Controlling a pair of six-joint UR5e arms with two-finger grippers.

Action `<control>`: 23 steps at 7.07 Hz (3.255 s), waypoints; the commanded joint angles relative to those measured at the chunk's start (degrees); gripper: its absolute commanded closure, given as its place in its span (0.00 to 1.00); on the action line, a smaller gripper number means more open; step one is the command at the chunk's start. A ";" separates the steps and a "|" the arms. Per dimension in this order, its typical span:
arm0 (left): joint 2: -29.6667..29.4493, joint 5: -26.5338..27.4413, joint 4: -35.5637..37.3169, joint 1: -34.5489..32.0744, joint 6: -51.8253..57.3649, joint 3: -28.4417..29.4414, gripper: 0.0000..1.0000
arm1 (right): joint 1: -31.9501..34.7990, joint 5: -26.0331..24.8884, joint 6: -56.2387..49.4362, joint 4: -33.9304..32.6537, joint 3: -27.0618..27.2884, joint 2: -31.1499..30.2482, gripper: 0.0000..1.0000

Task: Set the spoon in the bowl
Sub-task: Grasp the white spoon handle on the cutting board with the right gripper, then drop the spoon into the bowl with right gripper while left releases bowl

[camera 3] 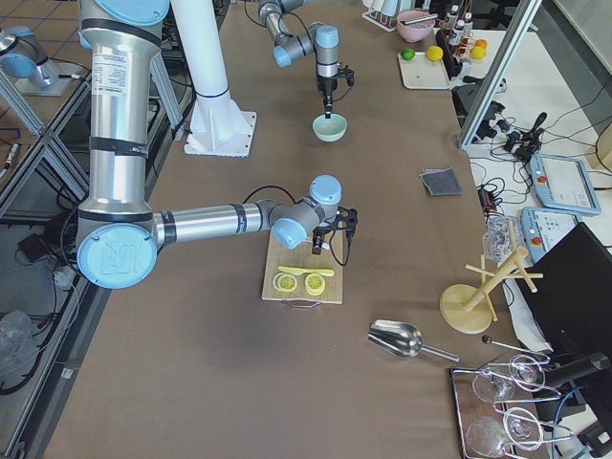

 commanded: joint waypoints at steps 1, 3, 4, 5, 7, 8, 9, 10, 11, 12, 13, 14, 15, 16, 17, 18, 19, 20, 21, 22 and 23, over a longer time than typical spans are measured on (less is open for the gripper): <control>0.14 0.31 -0.21 0.46 -0.09 0.23 1.00 | -0.40 -0.08 1.66 -0.06 -0.10 -0.03 0.34; 0.31 0.31 -0.39 0.46 -0.26 0.23 1.00 | -0.75 0.01 2.36 -0.15 -0.28 -0.03 0.54; 0.49 0.22 -0.39 0.46 -0.18 0.23 0.86 | -0.84 0.10 2.36 -0.15 -0.37 -0.03 0.66; 0.58 0.31 -0.39 0.46 -0.09 0.49 0.53 | -1.10 0.18 2.36 -0.15 -0.37 -0.03 0.72; 0.49 0.22 -0.31 0.38 -0.26 0.15 0.43 | -1.19 0.36 2.36 -0.15 -0.37 0.05 1.00; 0.49 0.22 -0.13 0.12 -0.18 -0.90 0.31 | -1.19 0.45 2.28 -0.06 0.07 0.40 1.00; 0.66 -0.13 0.31 -1.63 0.09 -2.91 0.14 | -1.19 1.06 2.36 -0.06 1.29 1.01 1.00; 2.49 -2.74 0.40 -4.17 0.52 -4.94 0.03 | -1.19 0.98 2.63 -0.84 4.00 2.24 1.00; 6.17 -6.85 0.40 -7.50 3.31 -8.35 0.03 | -1.37 0.80 8.46 -0.94 4.20 7.04 1.00; 11.34 -9.59 0.40 -11.10 10.48 -12.39 0.03 | -3.02 -0.24 18.35 -3.90 3.59 15.70 1.00; 14.61 -12.75 0.31 -15.31 17.07 -12.77 0.03 | -6.52 -5.56 24.02 -9.67 3.59 23.53 1.00; 16.82 -13.92 0.31 -18.66 24.01 -12.26 0.03 | -11.78 -12.40 29.64 -14.43 3.24 29.79 1.00; 19.27 -14.80 0.31 -21.48 29.74 -12.16 0.03 | -14.61 -16.65 33.18 -15.87 0.10 35.68 1.00; 20.78 -18.11 0.22 -24.81 34.58 -10.86 0.03 | -15.86 -17.91 35.74 -15.79 -3.84 40.00 1.00; 21.66 -19.28 -0.13 -26.24 38.55 -9.19 0.03 | -16.83 -20.62 37.42 -15.71 -6.67 43.09 1.00; 21.67 -19.20 -0.39 -26.43 38.85 -8.39 0.03 | -17.97 -22.56 38.56 -15.36 -7.48 43.73 1.00; 21.67 -19.20 -0.39 -26.43 38.85 -8.30 0.03 | -19.63 -24.14 39.10 -15.27 -7.57 43.82 0.95; 21.59 -19.20 -0.39 -26.52 38.85 -8.04 0.03 | -20.70 -28.16 39.36 -15.27 -7.40 44.08 0.01; 21.50 -19.20 -0.48 -26.52 38.85 -7.60 0.03 | -20.97 -29.86 38.58 -15.18 -7.05 43.39 0.00; 21.50 -19.20 -0.39 -26.52 38.85 -7.59 0.03 | -20.45 -28.92 38.14 -15.44 -5.22 42.34 0.00; 21.58 -19.11 -0.39 -26.95 38.94 -7.59 0.03 | -18.44 -25.34 36.13 -15.79 -0.94 39.11 0.00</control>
